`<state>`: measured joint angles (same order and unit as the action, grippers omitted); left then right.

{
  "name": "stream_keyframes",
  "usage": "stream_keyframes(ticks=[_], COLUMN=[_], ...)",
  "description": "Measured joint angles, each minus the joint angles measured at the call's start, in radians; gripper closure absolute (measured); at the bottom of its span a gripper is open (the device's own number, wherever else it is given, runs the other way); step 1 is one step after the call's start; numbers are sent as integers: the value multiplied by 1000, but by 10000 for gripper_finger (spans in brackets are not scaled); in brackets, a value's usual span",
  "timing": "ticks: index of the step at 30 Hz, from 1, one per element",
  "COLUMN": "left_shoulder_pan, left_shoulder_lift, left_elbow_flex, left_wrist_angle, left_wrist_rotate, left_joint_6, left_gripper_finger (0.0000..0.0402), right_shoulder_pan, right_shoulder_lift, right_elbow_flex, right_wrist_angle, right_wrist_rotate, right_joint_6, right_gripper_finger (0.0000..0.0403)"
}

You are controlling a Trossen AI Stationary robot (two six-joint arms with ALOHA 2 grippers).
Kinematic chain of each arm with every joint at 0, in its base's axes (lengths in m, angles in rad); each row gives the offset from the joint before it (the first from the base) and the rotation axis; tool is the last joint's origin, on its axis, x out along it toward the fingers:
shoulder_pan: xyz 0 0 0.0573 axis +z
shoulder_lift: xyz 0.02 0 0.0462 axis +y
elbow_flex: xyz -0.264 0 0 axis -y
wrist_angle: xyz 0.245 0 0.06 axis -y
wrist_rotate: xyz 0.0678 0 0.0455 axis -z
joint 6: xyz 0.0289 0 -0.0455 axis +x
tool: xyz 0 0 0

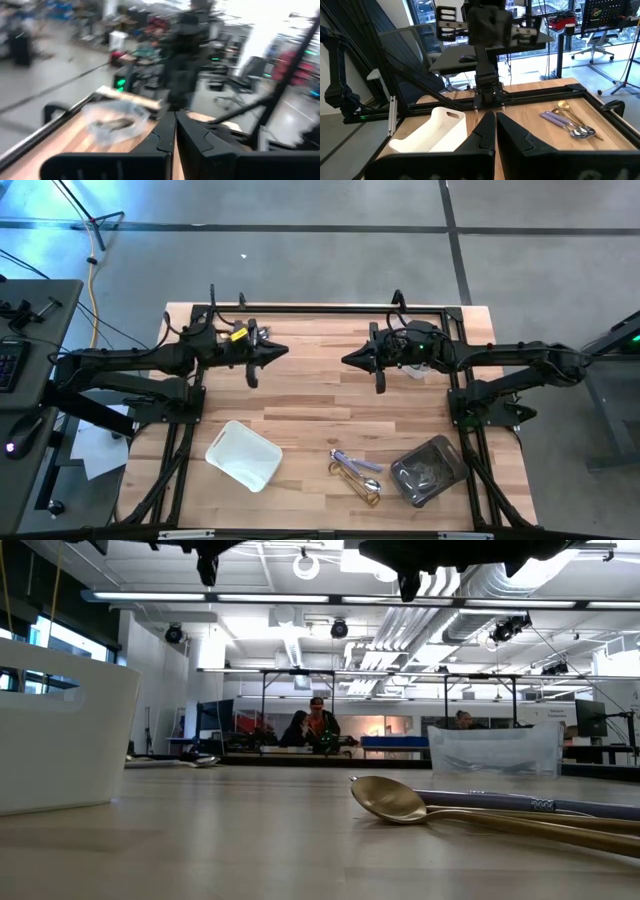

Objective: Sort silverware by color (type)
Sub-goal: Put the violet spoon into the black bin

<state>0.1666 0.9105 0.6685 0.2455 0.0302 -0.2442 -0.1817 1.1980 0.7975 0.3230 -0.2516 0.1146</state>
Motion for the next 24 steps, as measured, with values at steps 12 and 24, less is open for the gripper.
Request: stream_keyframes(ticks=[12, 24], left_shoulder_pan=[313, 622], left_shoulder_lift=[140, 497], left_elbow_flex=[210, 415], left_wrist_angle=[-686, -1134], left_wrist_rotate=[-16, 57], left_joint_6=[-113, 49], left_gripper_finger=[278, 232], right_shoulder_pan=[0, 0], right_shoulder_lift=[0, 0], right_elbow_flex=[0, 0], right_wrist_angle=[-4, -16], right_wrist_rotate=[5, 4], right_joint_6=[0, 26], right_gripper_finger=[403, 403])
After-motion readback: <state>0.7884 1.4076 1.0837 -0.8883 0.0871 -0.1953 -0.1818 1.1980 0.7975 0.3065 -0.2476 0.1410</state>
